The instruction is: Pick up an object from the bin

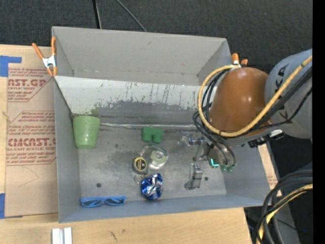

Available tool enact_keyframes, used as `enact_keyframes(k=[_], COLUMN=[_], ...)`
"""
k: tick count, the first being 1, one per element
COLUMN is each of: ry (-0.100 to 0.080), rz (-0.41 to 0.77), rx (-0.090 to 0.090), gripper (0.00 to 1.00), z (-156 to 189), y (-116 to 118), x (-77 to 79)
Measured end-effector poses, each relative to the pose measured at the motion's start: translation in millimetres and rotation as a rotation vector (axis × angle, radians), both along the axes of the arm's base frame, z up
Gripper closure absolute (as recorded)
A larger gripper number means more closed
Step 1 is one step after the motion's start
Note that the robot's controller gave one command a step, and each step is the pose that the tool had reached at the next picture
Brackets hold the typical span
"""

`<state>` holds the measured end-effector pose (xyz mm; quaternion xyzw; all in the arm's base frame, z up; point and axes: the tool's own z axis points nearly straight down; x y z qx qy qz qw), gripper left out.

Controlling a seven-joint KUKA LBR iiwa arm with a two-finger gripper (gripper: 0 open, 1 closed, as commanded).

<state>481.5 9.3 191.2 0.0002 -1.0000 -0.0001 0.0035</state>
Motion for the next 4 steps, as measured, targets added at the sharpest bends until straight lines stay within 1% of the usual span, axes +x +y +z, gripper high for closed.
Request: enact_keyframes(k=[1,2,3,4], ry=[-0.002,-0.002,-0.016,-0.015], rz=[-0.040,-0.041,-0.059,-0.428], rx=[0.001,0.001,0.002,0.010], gripper=[0.00,1.00,1.00,1.00], z=[-114,-109,-15,-111], y=[35,34,33,28], x=[8.0,8.7,26.7,72.5])
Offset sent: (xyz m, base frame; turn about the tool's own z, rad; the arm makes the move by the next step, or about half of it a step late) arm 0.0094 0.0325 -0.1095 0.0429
